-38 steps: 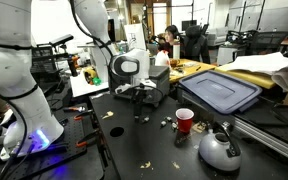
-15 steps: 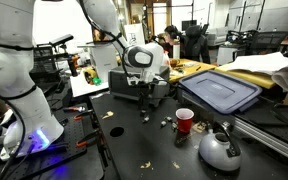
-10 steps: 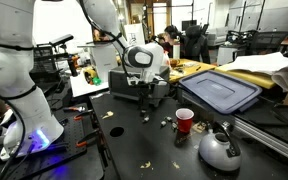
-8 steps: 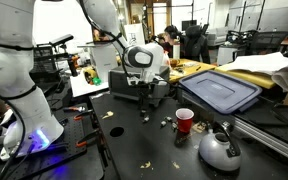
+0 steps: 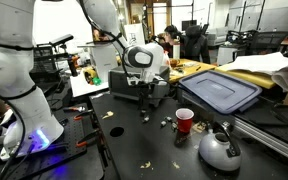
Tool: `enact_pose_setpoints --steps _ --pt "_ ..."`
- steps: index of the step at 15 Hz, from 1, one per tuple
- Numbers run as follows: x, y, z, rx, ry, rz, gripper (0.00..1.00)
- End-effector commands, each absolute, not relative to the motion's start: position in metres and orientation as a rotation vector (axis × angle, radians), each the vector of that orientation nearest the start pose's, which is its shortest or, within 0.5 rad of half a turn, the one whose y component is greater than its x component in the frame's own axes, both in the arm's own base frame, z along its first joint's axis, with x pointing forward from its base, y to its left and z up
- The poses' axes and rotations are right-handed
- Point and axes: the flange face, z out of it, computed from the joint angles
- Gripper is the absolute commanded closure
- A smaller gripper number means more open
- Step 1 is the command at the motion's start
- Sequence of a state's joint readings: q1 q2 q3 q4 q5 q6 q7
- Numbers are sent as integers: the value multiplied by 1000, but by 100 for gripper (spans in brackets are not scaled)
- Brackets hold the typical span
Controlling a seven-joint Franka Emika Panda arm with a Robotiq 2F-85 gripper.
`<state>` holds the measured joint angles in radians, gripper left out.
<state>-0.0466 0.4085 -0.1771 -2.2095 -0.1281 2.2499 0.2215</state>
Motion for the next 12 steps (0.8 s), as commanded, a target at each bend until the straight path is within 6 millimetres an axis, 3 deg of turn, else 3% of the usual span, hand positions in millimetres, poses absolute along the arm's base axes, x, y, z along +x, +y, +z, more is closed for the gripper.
enact_pose_setpoints --steps 1,6,12 --pt "497 -120 170 -3204 561 569 0" --pt "502 -120 156 -3211 519 446 0" --pt "487 -132 132 -3145 375 388 0"
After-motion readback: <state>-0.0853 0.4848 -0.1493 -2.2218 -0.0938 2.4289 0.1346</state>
